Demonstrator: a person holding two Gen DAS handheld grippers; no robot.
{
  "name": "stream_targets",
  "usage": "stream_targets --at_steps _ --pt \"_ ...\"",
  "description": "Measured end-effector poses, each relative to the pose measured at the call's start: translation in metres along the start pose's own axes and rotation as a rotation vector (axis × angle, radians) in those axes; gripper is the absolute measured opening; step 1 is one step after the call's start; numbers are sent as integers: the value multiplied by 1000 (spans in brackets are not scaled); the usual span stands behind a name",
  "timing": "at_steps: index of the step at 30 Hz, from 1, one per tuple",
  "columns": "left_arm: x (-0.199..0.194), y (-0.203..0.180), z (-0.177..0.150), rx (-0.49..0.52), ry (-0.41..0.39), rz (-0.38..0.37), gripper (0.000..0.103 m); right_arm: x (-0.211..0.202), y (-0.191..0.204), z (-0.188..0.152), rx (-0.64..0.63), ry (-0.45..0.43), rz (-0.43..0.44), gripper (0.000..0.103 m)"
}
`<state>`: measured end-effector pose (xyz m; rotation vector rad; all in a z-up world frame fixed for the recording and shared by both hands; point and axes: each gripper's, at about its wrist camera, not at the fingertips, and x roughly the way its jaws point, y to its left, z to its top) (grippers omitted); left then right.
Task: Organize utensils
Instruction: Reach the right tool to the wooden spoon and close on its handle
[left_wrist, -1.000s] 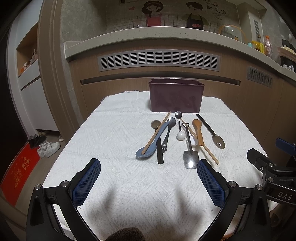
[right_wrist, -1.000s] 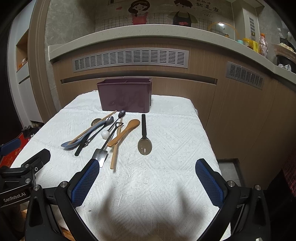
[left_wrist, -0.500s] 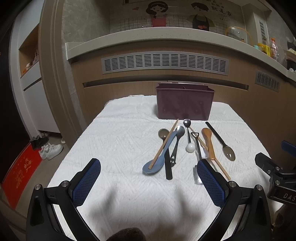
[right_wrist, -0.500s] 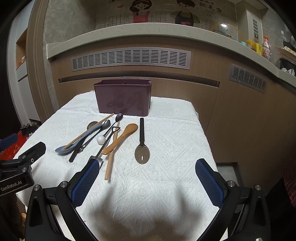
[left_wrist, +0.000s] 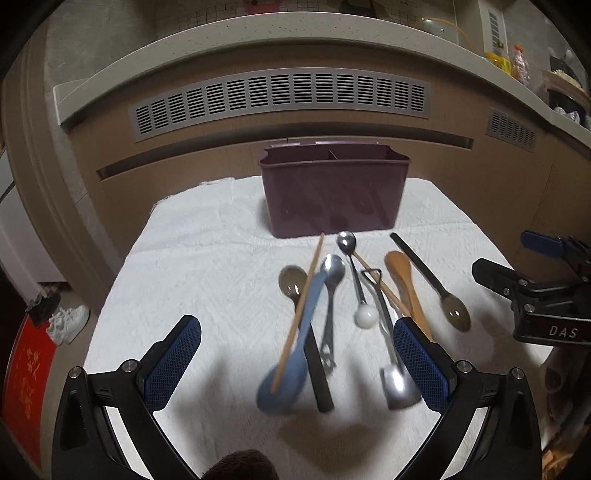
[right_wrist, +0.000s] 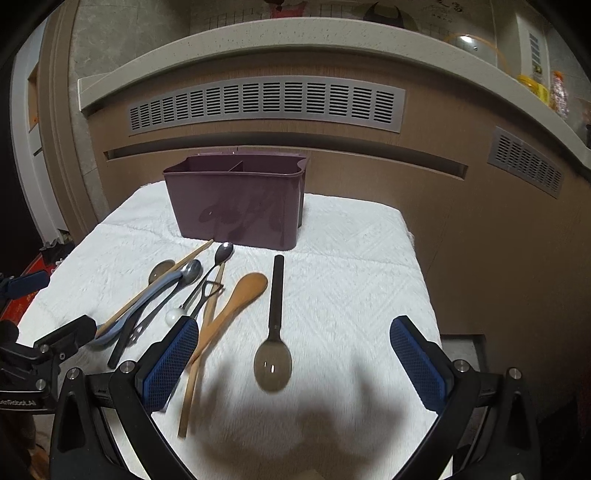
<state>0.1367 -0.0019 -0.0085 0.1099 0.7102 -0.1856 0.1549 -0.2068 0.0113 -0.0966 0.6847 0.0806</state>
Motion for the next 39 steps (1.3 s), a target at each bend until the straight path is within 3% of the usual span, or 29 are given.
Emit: stream_targets --at_steps 3,5,7,10,15,21,29,33,39 --pt "14 12 13 -1 15 -5 103 22 1 16 -15 24 33 93" --pt "22 23 18 -3 16 10 103 38 7 25 -38 61 70 59" --pt "29 32 18 -2 19 33 103 57 14 32 -47 124 123 47" --pt "35 47 17 -29 21 56 103 80 25 36 -25 186 168 46" --pt "37 66 14 -64 1 107 103 107 40 36 -1 253 143 40" --pt "40 73 11 -85 -5 68 103 129 43 28 39 328 98 35" --pt "50 72 5 -107 31 18 103 145 58 35 1 345 5 34" --pt "49 64 3 -91 49 4 103 145 62 38 -56 348 14 29" --pt "46 34 5 -48 87 -54 103 97 35 40 -72 250 59 27"
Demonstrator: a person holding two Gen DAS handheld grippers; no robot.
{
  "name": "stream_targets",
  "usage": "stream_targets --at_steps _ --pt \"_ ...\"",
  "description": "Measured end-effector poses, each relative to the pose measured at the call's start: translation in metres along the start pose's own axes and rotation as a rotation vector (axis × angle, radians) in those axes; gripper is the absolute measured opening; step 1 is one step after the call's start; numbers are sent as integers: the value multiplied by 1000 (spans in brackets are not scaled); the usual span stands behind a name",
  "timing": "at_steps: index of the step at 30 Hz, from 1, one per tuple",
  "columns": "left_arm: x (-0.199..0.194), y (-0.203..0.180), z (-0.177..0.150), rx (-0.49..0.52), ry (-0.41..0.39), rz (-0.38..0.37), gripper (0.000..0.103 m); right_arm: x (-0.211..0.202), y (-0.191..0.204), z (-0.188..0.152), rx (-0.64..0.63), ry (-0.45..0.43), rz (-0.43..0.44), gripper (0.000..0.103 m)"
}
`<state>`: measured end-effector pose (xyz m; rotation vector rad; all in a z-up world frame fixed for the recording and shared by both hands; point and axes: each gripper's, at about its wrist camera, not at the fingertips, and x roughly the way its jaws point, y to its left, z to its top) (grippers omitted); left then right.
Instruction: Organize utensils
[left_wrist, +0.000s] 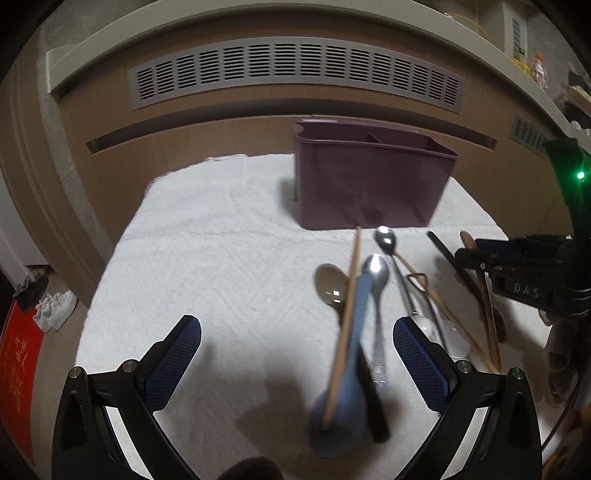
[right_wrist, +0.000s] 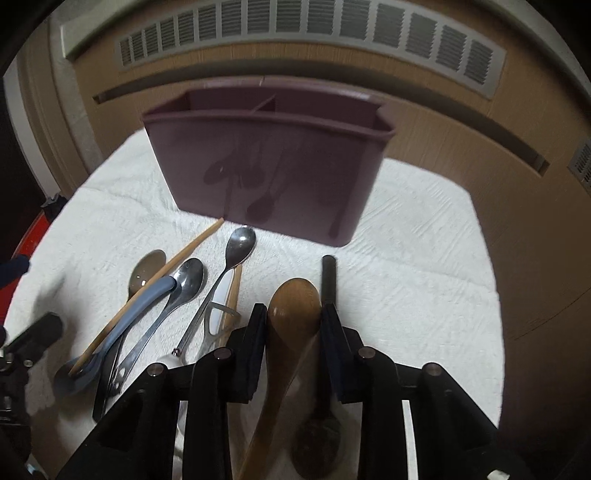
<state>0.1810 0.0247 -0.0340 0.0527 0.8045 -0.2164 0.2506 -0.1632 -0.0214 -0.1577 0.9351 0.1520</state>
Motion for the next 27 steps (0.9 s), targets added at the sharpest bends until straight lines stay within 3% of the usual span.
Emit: stream_targets --at_steps 10,17,20,21,23,24,27 --pt "-5 -49 13 93 15 -78 100 -32 -41 -36 17 -70 71 27" --pt "23 -80 53 195 49 -172 69 -29 -49 -46 65 -97 132 27" --pt "49 -93 70 222 81 -153 62 -29 -54 -46 90 -113 142 27" --pt "58 -96 74 228 96 -140 52 -30 -56 -47 97 -118 143 27" --pt "78 -99 80 216 137 -114 32 -30 -58 -48 103 -126 146 27" --pt "89 -98 82 194 168 -110 27 -30 -59 -48 103 -130 148 27" --pt "102 -87 82 103 246 -167 27 -29 -59 -50 107 -136 159 27"
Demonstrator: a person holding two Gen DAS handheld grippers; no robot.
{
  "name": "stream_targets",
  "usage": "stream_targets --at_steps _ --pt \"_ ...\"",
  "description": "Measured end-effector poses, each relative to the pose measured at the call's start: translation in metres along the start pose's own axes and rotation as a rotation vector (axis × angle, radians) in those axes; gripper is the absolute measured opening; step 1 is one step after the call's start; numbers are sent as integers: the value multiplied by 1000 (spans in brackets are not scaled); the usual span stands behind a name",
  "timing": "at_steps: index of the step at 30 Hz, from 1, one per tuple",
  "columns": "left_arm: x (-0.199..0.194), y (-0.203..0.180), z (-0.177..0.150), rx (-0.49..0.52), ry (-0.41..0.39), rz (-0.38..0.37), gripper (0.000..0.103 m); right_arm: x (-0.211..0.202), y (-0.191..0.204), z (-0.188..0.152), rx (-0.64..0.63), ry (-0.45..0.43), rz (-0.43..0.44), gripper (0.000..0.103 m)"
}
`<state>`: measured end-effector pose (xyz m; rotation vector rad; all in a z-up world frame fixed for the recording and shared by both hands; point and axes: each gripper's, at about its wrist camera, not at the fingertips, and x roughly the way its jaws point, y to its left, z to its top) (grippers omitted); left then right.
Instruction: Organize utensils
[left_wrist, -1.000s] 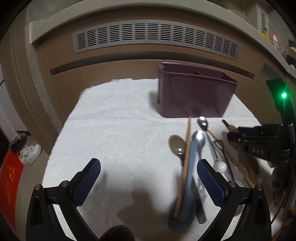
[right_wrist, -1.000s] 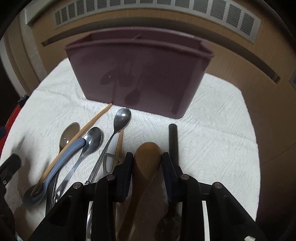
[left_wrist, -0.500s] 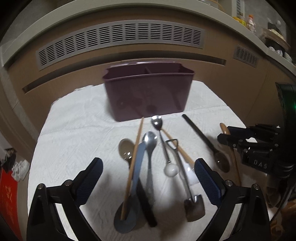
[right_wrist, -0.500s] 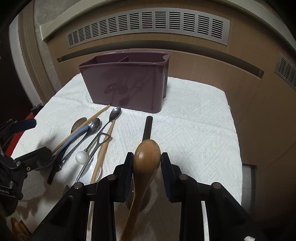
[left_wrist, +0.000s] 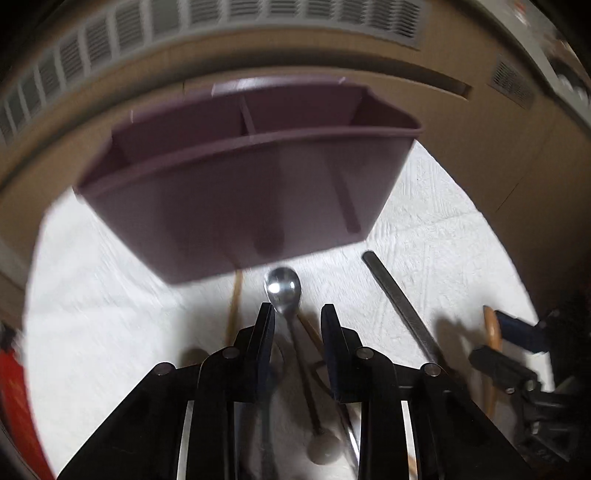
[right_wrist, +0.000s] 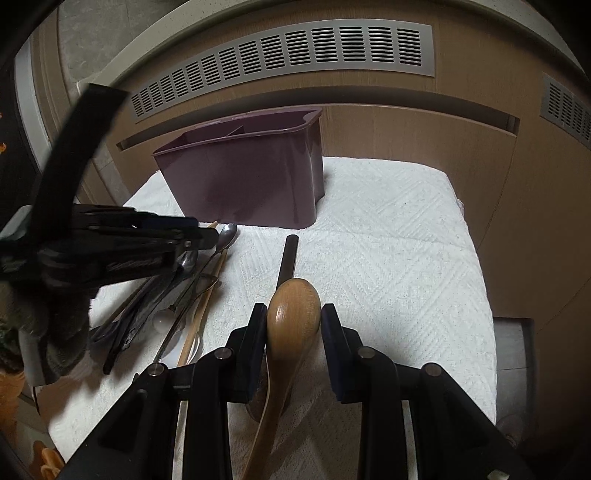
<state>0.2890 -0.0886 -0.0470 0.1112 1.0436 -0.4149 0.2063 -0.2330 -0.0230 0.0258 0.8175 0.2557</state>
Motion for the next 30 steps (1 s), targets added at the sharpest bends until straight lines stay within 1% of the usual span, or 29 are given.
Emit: stream_targets --at_steps 1,4,5,7,8,9,11,14,16,18,21,23,25,27,30 --pt "-1 2 -2 -8 9 -18 27 1 -1 0 4 1 4 27" --pt "-9 4 -12 23 -4 40 28 2 -5 -2 12 3 17 27" --pt "-10 5 -16 20 -8 60 29 4 -5 -2 15 6 21 27" --pt "-10 6 -23 14 -9 77 33 8 -5 -2 16 16 33 27" --pt "-9 7 -24 15 -9 90 36 9 -4 -2 13 20 36 27" --pt "-7 7 -26 19 -16 112 38 10 -4 -2 9 23 38 27" --pt "-2 6 -28 31 -29 126 41 11 -2 -2 1 21 40 27" --pt "2 7 -23 33 -34 110 45 10 0 -2 -7 17 39 27" --pt "5 11 -21 23 -31 103 45 12 1 -3 -8 25 35 27" --pt "5 10 -20 22 -33 61 45 12 2 -3 -9 29 34 27" --pt "2 -2 -19 66 -51 31 45 11 3 -4 -12 29 34 27" --pt "3 -3 -18 77 -45 31 45 13 3 -4 -12 34 35 27" --pt "6 -1 -16 67 -37 13 45 14 3 -5 -12 38 36 27" --pt "10 0 -15 66 -26 20 45 13 3 -5 -13 36 39 27" --pt "13 6 -11 51 -18 17 48 13 3 -5 -11 36 40 27"
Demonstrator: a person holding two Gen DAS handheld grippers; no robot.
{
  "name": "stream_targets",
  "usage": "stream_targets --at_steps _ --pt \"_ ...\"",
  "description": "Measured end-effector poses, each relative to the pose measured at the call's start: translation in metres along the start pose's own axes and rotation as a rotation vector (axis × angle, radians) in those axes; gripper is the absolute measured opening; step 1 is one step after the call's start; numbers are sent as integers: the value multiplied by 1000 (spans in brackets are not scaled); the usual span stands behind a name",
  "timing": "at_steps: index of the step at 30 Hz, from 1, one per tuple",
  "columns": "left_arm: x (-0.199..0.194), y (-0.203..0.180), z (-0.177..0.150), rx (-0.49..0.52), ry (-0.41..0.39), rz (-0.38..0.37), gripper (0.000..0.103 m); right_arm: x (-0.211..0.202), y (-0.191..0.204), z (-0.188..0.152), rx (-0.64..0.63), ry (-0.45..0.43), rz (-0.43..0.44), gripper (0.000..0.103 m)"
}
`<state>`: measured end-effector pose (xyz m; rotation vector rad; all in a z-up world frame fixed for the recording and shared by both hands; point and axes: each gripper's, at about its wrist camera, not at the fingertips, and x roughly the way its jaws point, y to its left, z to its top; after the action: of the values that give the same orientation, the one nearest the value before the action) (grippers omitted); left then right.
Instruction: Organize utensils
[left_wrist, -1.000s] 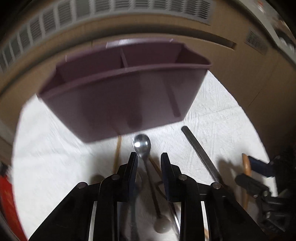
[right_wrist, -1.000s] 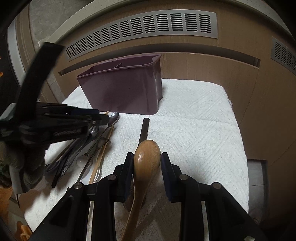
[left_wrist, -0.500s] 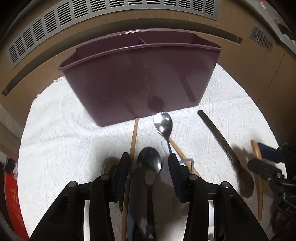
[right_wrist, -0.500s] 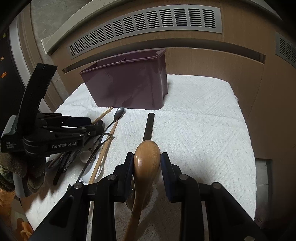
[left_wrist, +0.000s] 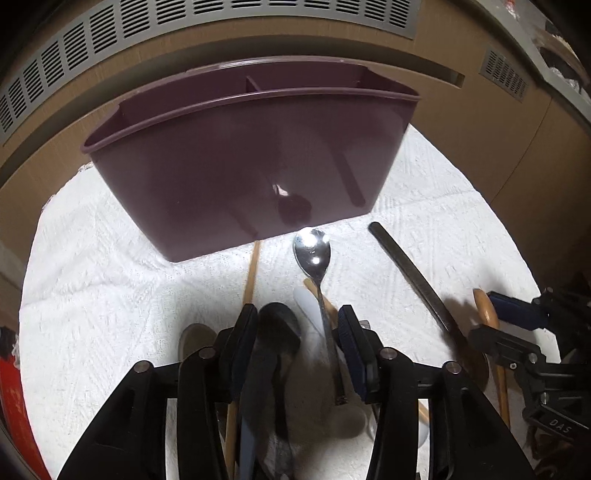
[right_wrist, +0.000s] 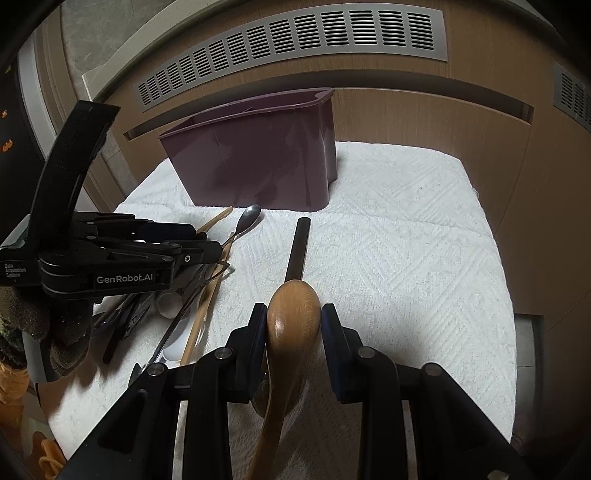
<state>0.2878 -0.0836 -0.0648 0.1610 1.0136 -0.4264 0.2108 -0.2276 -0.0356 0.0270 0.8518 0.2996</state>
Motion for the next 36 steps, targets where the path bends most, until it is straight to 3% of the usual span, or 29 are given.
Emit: stream_targets --at_steps 6,13,19,22,31,36 --pt "3 5 -3 -47 41 -85 49 0 0 -1 -4 2 3 27" --pt "6 16 2 -70 46 -61 50 2 0 0 -7 2 0 27" --pt "3 -8 0 58 66 -83 45 1 2 0 -18 6 -9 27" --pt "6 -11 4 103 52 -52 44 -4 4 2 -25 -3 -22 27" --pt "-2 15 -4 56 45 -58 47 -13 6 2 -46 -7 -62 27" --pt "-6 37 -11 -28 55 -137 47 -12 7 1 -52 0 -60 27"
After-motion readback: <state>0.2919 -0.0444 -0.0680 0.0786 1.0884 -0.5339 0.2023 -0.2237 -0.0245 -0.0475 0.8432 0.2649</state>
